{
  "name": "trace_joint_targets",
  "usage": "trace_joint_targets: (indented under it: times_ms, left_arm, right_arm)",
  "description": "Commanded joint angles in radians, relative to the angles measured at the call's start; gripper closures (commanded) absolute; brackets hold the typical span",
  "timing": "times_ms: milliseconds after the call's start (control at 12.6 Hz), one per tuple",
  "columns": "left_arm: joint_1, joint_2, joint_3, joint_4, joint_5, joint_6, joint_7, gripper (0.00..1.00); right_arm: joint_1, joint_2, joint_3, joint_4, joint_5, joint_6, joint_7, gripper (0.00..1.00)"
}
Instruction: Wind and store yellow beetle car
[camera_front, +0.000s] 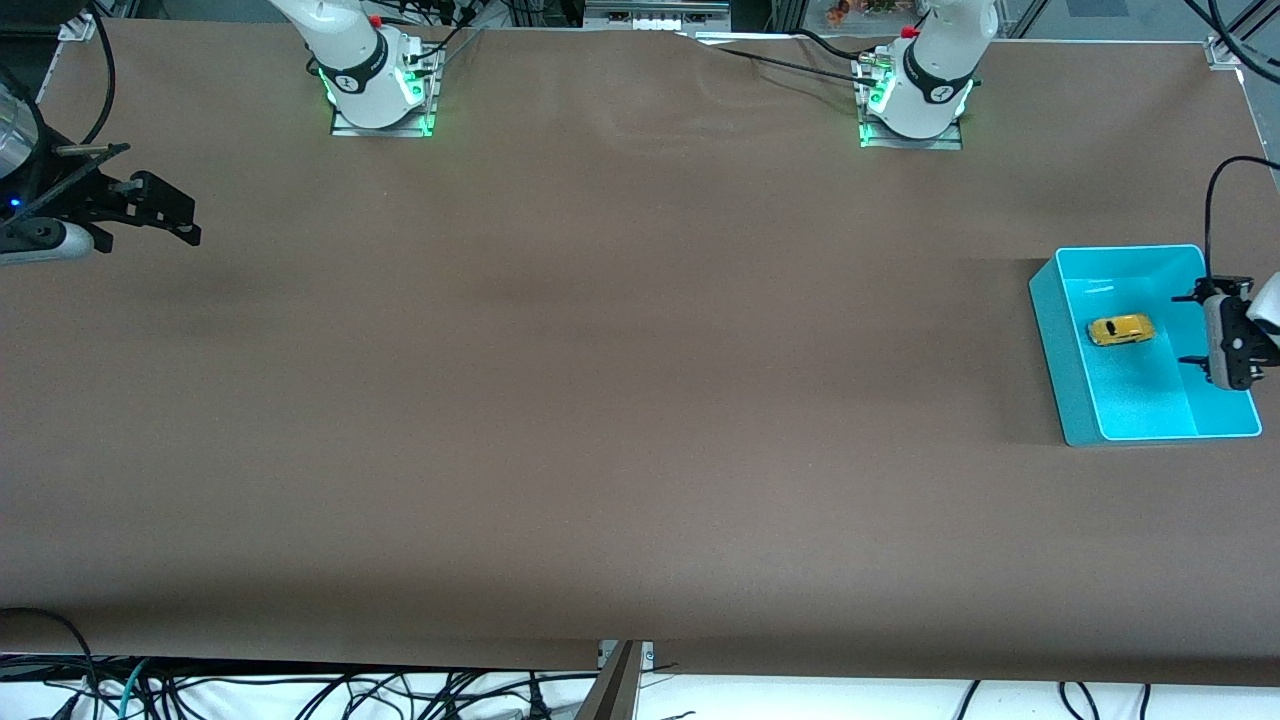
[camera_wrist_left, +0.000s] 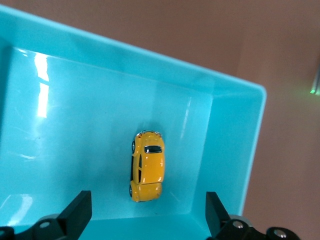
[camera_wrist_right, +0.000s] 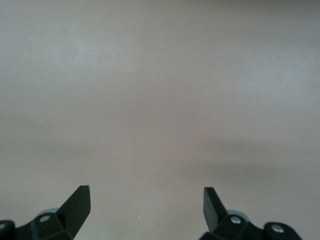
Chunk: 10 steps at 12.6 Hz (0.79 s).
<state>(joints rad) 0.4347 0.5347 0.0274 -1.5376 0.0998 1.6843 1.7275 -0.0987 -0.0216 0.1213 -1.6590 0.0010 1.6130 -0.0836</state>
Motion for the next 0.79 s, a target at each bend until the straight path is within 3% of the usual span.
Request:
trace_joint_targets:
  times_ms: [0, 238, 556, 714]
  left_arm:
    - [-0.024, 0.007, -0.035, 0.109, -0.019, -0.136, -0.124, 0.00]
    - [-0.037, 0.005, -0.108, 0.169, -0.064, -0.222, -0.319, 0.00]
    - [-0.126, -0.047, -0.213, 0.180, -0.069, -0.299, -0.664, 0.00]
    - [-0.146, -0.074, -0.297, 0.180, -0.071, -0.311, -0.841, 0.00]
  right_arm:
    - [0.004, 0.006, 0.001, 0.027, -0.007, -0.024, 0.010, 0.00]
    - [0.005, 0.006, 0.000, 0.027, -0.006, -0.024, 0.008, 0.00]
    - [0.005, 0.006, 0.001, 0.027, -0.004, -0.031, 0.011, 0.00]
    - [0.004, 0.006, 0.001, 0.027, -0.003, -0.033, 0.010, 0.00]
